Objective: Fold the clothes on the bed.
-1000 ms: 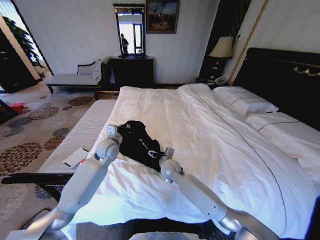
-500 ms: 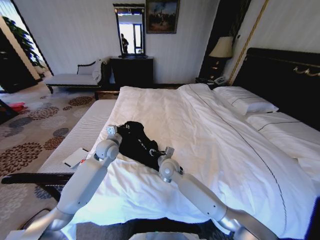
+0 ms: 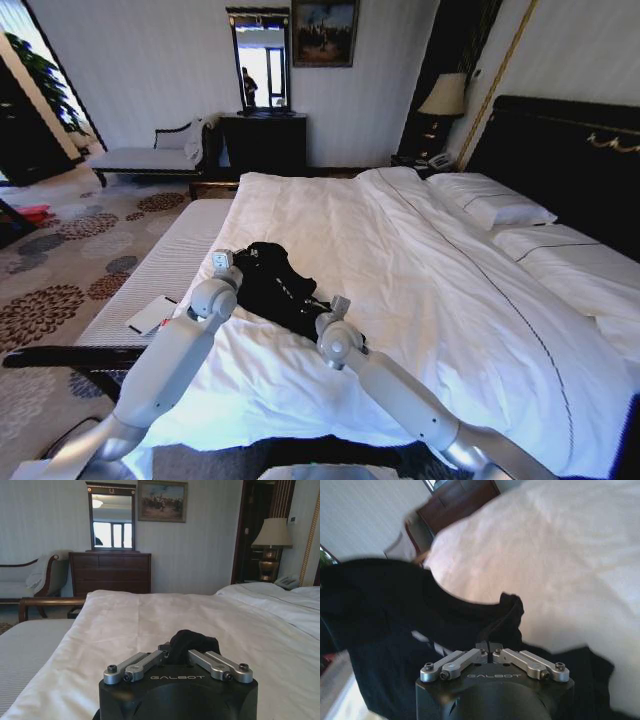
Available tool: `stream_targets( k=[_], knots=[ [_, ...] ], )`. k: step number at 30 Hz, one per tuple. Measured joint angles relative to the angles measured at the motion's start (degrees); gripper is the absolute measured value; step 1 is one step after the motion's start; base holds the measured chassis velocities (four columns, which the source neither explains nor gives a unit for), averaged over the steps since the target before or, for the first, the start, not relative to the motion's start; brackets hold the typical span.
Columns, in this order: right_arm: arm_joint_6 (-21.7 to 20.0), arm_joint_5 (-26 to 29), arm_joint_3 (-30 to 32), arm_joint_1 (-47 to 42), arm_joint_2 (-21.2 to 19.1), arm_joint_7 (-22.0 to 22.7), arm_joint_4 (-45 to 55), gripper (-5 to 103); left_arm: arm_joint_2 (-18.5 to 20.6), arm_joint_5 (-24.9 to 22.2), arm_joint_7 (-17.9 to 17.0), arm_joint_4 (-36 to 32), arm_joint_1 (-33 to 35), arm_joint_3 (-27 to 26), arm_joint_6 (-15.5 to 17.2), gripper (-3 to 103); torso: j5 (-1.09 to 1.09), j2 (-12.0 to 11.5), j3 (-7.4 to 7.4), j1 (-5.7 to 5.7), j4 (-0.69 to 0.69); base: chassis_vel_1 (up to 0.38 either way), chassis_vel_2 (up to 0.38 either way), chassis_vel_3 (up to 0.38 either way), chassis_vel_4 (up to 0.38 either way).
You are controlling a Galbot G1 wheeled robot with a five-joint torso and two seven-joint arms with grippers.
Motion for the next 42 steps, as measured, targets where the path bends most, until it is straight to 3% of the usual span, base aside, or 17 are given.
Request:
stream_targets(
  k=[16,22,23,35,42],
  knots=[
    [7.59,-4.53,12.09,-4.24,-11.17,-7.13,8.37,0,2.22,-0.96,0.32,-4.51,2.29,-4.78,-2.23,2,0.01,0.00,0.00,0.00,-0.01,0.000,0.000,0.000,0.000],
    [9.67,-4.20,19.75,-5.57,-15.74,-10.49,13.32,0,6.19,-2.55,1.27,-9.51,4.72,-9.86,-3.88,2,0.00,0.00,0.00,0.00,0.00,0.000,0.000,0.000,0.000],
    [9.93,-2.84,23.58,-5.78,-18.55,-12.10,17.65,0,9.61,-3.69,1.44,-13.06,5.90,-12.19,-4.76,2,0.00,0.00,0.00,0.00,0.01,0.000,0.000,0.000,0.000],
    [11.72,1.45,35.97,-12.82,-26.55,-16.42,28.87,0,15.75,-8.14,0.10,-22.67,6.21,-15.35,-6.31,2,0.00,0.00,-0.01,0.00,-0.01,0.000,0.000,0.000,0.000],
    [15.58,7.41,47.18,-17.63,-34.76,-19.09,37.25,0,24.30,-17.82,-0.75,-29.53,4.52,-19.32,-8.53,2,0.00,0.00,-0.01,0.00,0.00,0.000,0.000,0.000,0.000]
  ],
)
